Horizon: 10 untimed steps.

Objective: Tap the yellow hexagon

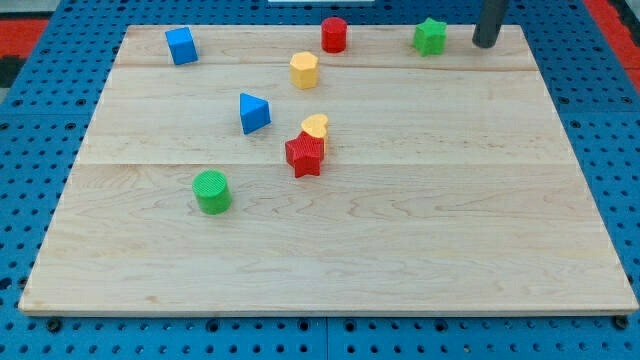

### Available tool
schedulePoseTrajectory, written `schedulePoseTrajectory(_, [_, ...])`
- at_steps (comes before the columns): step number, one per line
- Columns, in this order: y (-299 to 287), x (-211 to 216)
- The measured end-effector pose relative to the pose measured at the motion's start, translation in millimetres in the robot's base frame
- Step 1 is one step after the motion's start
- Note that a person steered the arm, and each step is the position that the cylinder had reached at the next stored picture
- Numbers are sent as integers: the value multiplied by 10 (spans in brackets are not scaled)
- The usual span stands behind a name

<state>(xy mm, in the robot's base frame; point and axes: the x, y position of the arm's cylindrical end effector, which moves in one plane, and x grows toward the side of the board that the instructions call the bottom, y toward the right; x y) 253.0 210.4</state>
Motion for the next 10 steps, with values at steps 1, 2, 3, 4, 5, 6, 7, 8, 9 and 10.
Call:
schedulePoseTrajectory(1, [-832,386])
schedulePoseTrajectory(2, [-1129,245])
schedulePoseTrajectory(3, [-1531,168])
schedulePoseTrajectory(4, [-1730,184])
schedulePoseTrajectory(5, [-1835,231])
schedulePoseTrajectory(6, [-1870,244])
schedulePoseTrajectory(7, [-1874,253])
schedulePoseTrajectory(8, [-1870,253])
schedulePoseTrajectory(9, [-1870,253])
schedulePoseTrajectory(10, [-1891,253])
